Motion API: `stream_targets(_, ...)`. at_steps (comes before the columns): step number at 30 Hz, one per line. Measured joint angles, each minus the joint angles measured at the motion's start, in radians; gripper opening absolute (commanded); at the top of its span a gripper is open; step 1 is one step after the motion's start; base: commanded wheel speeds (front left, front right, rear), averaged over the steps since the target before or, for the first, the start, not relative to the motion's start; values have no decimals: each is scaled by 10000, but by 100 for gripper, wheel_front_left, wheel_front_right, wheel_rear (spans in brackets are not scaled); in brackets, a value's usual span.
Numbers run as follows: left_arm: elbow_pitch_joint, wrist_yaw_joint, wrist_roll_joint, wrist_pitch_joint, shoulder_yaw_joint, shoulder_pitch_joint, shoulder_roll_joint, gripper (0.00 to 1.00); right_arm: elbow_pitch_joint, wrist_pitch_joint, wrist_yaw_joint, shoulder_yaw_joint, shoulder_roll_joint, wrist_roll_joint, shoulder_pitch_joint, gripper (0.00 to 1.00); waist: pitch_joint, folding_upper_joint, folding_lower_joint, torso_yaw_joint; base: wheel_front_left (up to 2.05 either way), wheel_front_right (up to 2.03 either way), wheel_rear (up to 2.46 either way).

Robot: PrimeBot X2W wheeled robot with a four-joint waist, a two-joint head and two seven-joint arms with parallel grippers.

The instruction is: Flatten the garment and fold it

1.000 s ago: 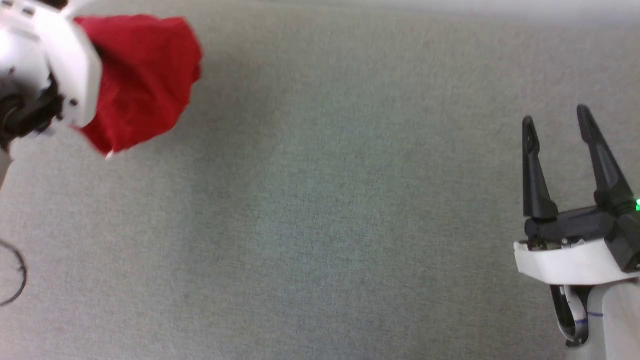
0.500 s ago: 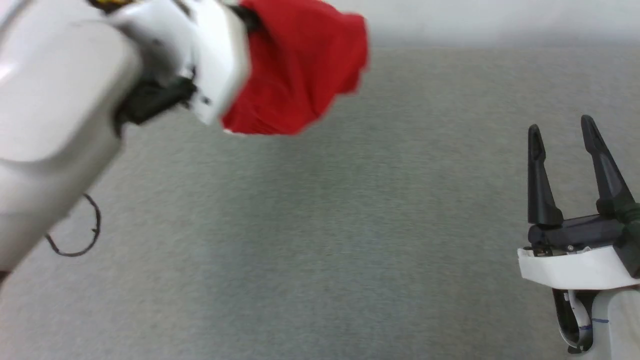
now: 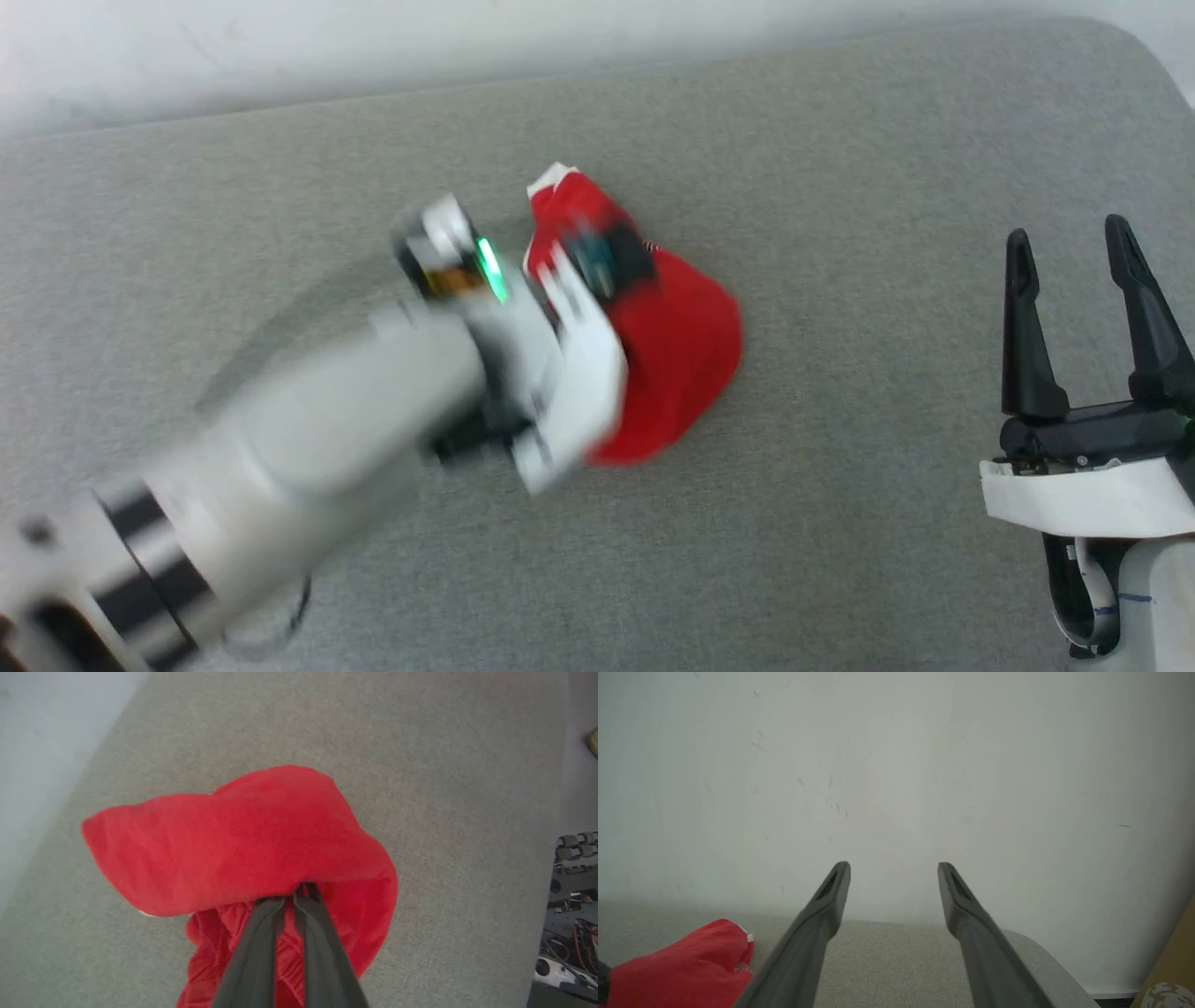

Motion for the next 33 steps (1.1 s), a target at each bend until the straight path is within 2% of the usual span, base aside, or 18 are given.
stream_targets(8, -796, 0, 851, 828, -42, 2672, -495, 0, 92, 0, 0, -94, 0, 2, 39, 100, 81, -3, 0, 39, 0, 0, 0)
stream_targets(12, -796, 0, 1087, 485, -52, 3079, -667, 0, 144, 0, 0, -104, 4, -29, 135, 100, -56, -2, 0, 283, 0, 0, 0)
stream_targets(13, -717, 0, 1101, 174, -52, 3075, -690, 33, 161, 0, 2, -119, 4, -35, 166, 100, -115, -2, 0, 341, 0, 0, 0)
stream_targets(14, -591, 0, 1122, -194, -52, 3067, -713, 100, 182, 2, 0, -138, 2, -52, 197, 100, -188, -2, 0, 399, 0, 0, 0)
stream_targets(20, 4, 23, 1430, -2794, 198, 2858, -823, 100, 217, 0, 0, -207, 2, -136, 657, 100, -778, -2, -1, 751, 0, 0, 0)
stream_targets(22, 0, 198, 1586, -3526, 449, 2858, -828, 100, 217, 0, 0, -211, 0, -136, 807, 100, -977, -3, -1, 893, 0, 0, 0)
stream_targets(25, -121, 913, 1981, -4715, 936, 2868, -819, 100, 205, 0, 0, -228, 2, -151, 938, 100, -1225, -3, -2, 1121, 0, 0, 0)
stream_targets(30, -270, 2433, 2464, -6473, 1829, 3079, -771, 100, 196, 0, 0, -328, 0, -165, 1104, 100, -1502, -2, -2, 1506, 0, 0, 0)
stream_targets(33, -236, 3404, 2646, -7041, 2439, 3473, -679, 100, 201, 0, 0, -330, 4, -163, 1207, 100, -1615, -2, -2, 1682, 0, 0, 0)
